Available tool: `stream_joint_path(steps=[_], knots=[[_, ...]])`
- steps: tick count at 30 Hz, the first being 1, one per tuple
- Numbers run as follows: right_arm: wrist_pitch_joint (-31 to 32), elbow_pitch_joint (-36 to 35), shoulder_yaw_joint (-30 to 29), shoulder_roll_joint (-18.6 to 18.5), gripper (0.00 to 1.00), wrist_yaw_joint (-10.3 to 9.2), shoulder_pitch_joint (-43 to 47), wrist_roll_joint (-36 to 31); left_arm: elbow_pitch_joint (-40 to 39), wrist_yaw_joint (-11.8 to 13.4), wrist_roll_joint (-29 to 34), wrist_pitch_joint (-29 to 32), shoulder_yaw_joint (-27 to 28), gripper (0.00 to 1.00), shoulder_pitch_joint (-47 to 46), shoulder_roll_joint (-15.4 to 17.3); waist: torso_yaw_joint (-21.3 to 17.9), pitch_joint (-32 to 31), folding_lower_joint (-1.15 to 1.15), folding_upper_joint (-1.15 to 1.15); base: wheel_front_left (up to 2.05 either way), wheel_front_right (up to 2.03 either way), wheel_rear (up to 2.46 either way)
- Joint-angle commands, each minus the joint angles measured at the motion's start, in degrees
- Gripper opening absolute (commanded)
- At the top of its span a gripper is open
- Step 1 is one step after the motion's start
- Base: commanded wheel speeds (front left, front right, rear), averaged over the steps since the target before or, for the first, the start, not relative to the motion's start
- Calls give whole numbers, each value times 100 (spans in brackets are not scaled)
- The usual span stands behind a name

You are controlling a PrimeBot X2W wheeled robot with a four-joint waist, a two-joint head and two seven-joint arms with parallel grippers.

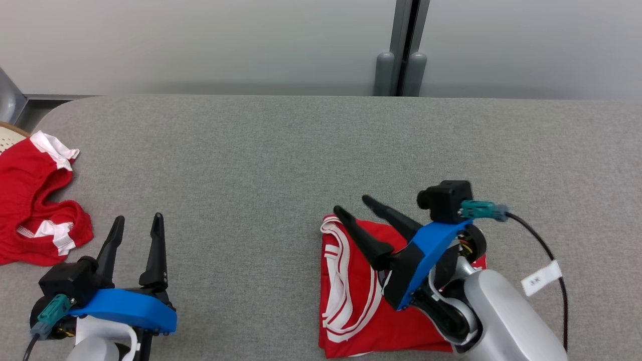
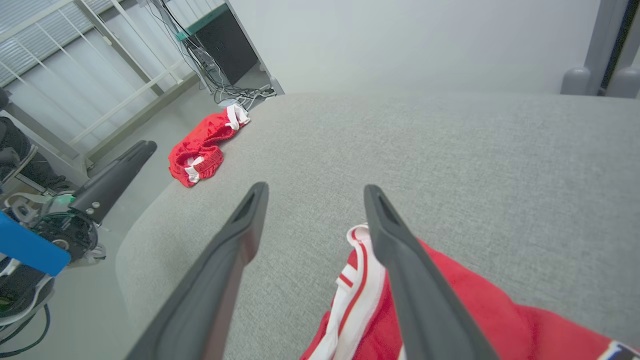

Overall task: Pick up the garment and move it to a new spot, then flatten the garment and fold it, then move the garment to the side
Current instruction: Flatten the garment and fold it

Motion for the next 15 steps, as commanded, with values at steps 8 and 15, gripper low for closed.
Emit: stream_joint_path(steps=[8, 15], knots=[[-710, -933, -1830, -11, 100, 3, 1020, -1481, -147, 137, -80, -106, 173, 100, 276, 94, -158, -146, 0, 0, 0, 0, 0], [-617, -1286, -2810, -3, 100, 3, 1860, -2449, -248, 201, -138, -131, 213, 100, 467, 125, -280, -213, 0, 0, 0, 0, 0]])
